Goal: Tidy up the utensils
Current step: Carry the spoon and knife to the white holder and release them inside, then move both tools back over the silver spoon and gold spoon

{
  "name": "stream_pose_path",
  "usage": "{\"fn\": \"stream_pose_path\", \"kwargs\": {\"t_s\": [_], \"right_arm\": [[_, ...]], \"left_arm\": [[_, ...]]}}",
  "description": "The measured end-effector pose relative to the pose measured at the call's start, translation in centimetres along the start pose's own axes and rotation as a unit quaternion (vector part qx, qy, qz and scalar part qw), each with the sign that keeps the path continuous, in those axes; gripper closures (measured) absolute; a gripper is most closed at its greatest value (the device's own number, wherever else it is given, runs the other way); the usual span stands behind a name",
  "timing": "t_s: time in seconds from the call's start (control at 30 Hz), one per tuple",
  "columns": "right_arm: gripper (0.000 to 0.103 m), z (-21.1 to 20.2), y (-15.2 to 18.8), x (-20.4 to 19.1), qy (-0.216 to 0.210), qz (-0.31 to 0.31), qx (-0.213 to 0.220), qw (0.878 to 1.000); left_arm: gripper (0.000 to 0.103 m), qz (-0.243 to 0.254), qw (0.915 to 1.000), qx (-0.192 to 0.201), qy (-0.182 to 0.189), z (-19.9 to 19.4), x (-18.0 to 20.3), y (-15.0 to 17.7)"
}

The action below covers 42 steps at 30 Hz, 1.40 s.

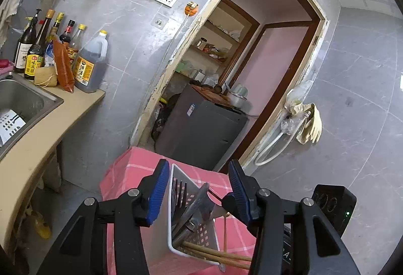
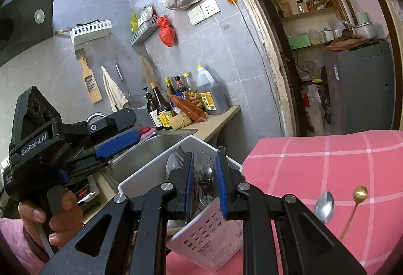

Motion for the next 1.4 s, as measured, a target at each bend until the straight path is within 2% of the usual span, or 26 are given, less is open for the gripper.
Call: {"fn": "stream_pose_path", "kwargs": {"t_s": [0.07,0.1,0.17,0.27,0.33,0.4,0.43,0.5,0.6,0.7,0.87,1.0,1.2,1.4], "right_arm": [[0.082,-0.8,-0.5,0.2,0.011,-0.001,0.007,1.0],[0.073,-1.2,-0.7,0.3,0.016,-0.001,0.01,1.0],[0.064,-2.5,-1.7,0.8,0.031,-0.001,0.024,0.999],[0.063,-4.4,-3.4,1.4,0.057,-0.014,0.04,0.997],[0.057,-6.1,-4.6,2.1,0.081,-0.023,0.054,0.995],[0.046,-7.7,-5.8,2.7,0.102,-0.03,0.066,0.992],[0.043,-8.4,-6.3,3.0,0.11,-0.033,0.071,0.991],[0.03,-10.2,-7.4,3.9,0.133,-0.042,0.079,0.987],[0.019,-12.4,-8.6,5.1,0.159,-0.053,0.087,0.982],[0.009,-14.6,-9.3,6.6,0.187,-0.064,0.086,0.976],[0.006,-17.0,-9.6,9.6,0.217,-0.073,0.074,0.971],[0.004,-18.3,-9.3,12.1,0.234,-0.073,0.06,0.968],[0.004,-19.2,-7.2,16.7,0.25,-0.049,0.039,0.966],[0.004,-18.6,-4.2,20.7,0.246,-0.026,0.008,0.969]], "left_arm": [[0.055,0.002,1.0,0.0,-0.003,-0.2,0.2,0.0],[0.053,0.004,1.0,0.001,-0.004,-0.4,0.3,-0.1],[0.05,0.013,0.9999,0.003,-0.008,-0.6,0.8,-0.1],[0.045,0.034,0.9993,0.006,-0.015,-0.9,1.9,-0.3],[0.039,0.05,0.9984,0.01,-0.025,-1.2,2.7,-0.5],[0.032,0.066,0.9971,0.013,-0.036,-1.4,3.6,-0.6],[0.027,0.078,0.9958,0.017,-0.045,-1.6,4.2,-0.6],[0.02,0.107,0.992,0.026,-0.062,-2.1,5.6,-0.4],[0.007,0.143,0.9859,0.033,-0.079,-2.5,7.6,0.0],[0.004,0.17,0.9813,0.037,-0.083,-2.8,9.8,0.9],[0.004,0.188,0.9795,0.03,-0.064,-2.6,13.7,3.5],[0.004,0.183,0.982,0.011,-0.043,-1.5,16.2,6.5],[0.004,0.178,0.9825,-0.036,-0.043,1.4,16.9,11.1],[0.004,0.181,0.9796,-0.058,-0.064,3.7,16.3,14.7]]}}
Point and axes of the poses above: each gripper's, at about its wrist camera, not at the fingertips, and z roughly the way its jaws point, x to its right, y to its underside, the point moved 4 cm from there along z, roughly the way its jaws point, and after that the axes turned 15 degrees about x, right-handed, at the moved point
